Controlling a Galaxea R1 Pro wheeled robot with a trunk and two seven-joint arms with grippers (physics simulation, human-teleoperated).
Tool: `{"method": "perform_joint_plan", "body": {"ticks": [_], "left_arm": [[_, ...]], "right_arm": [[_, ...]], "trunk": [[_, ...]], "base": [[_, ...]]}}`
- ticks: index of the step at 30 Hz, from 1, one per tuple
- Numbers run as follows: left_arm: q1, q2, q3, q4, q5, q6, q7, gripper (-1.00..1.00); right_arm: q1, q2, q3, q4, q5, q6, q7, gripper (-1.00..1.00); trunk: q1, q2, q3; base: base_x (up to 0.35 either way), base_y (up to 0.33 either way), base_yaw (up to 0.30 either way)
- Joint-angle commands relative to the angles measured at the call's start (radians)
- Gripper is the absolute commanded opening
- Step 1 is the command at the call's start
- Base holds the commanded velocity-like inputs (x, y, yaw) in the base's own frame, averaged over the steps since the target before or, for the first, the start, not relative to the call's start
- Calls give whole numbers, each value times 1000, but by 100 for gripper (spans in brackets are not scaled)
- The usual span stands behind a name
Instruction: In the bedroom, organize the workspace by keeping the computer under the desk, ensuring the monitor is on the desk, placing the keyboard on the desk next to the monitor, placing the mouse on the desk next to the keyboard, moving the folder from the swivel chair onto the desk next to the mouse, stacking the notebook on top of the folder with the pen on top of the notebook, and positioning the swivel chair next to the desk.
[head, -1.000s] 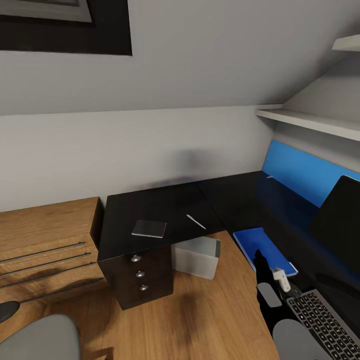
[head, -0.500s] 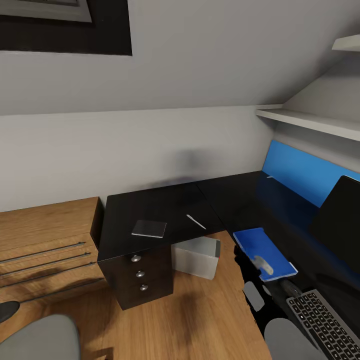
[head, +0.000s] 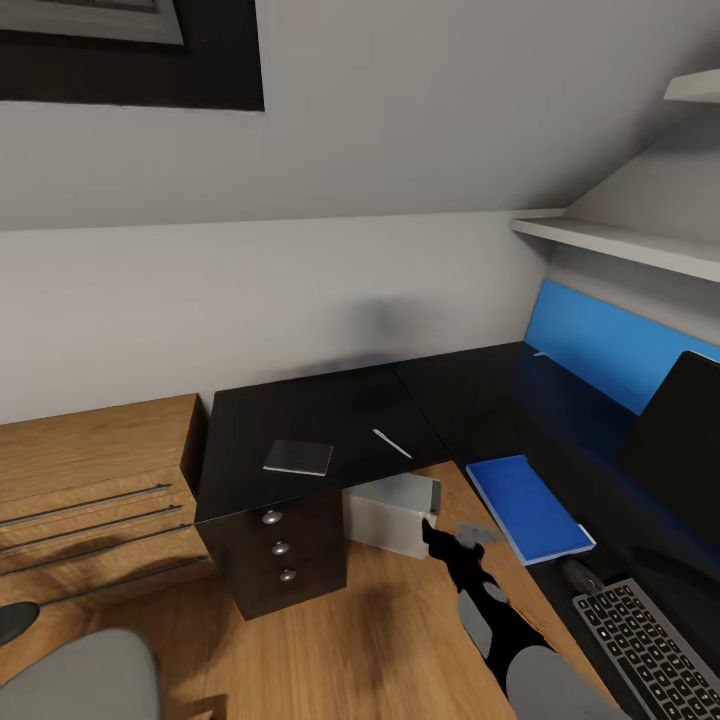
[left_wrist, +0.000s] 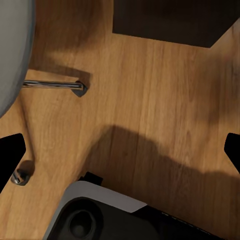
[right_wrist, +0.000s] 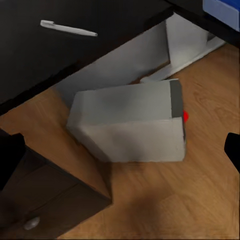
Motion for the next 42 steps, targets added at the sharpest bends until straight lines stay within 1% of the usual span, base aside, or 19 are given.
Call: {"method": "perform_joint_plan", "body": {"ticks": [1, 3, 6, 8, 11, 16, 20, 23, 27, 30, 37, 42], "left_arm": [[-1, 0, -3, 0, 4, -4, 0, 100], [-1, -1, -2, 0, 4, -5, -1, 100], [-1, -1, -1, 0, 4, -6, -1, 100], [-1, -2, -1, 0, 4, -6, -1, 100], [-1, -2, -1, 0, 4, -6, -2, 100], [-1, -2, 0, 0, 4, -6, -4, 100], [-1, -1, 1, 0, 5, -6, -3, 100], [-1, -2, 2, 0, 5, -6, -3, 100], [-1, -3, 3, 0, 6, -6, -3, 100], [-1, -3, 3, 0, 6, -5, -3, 100], [-1, -2, 3, 1, 7, -4, -3, 100], [-1, -2, 2, 3, 7, 0, -4, 100]], "right_arm": [[-1, 1, 2, 12, 4, -3, 8, 100], [-1, 2, 17, 38, 25, -2, 7, 100], [-1, 3, 27, 64, 40, 0, 4, 100], [-1, 4, 29, 83, 45, 0, -1, 100], [-1, 4, 32, 130, 50, 0, -33, 100], [-1, 2, 32, 153, 52, -2, -86, 100], [-1, -2, 32, 174, 55, -10, -96, 100], [-1, -5, 32, 223, 56, -39, -98, 100], [-1, -7, 32, 295, 54, -121, -100, 100], [-1, -8, 32, 328, 52, -154, -100, 100], [-1, -9, 32, 344, 52, -176, -103, 100], [-1, -10, 32, 351, 54, -219, -105, 100]], "trunk": [[1, -2, -2], [1, -2, -2], [1, -2, -2], [1, -2, -2], [1, -2, -2], [1, -2, -2], [1, -2, -2], [1, -2, -2], [1, -2, -2], [1, -2, -2], [1, -2, -2], [1, -2, -2]], "base": [[0, 0, 0], [0, 0, 0], [0, 0, 0], [0, 0, 0], [0, 0, 0], [0, 0, 0], [0, 0, 0], [0, 0, 0], [0, 0, 0], [0, 0, 3], [0, 0, 145], [0, 0, 260]]}}
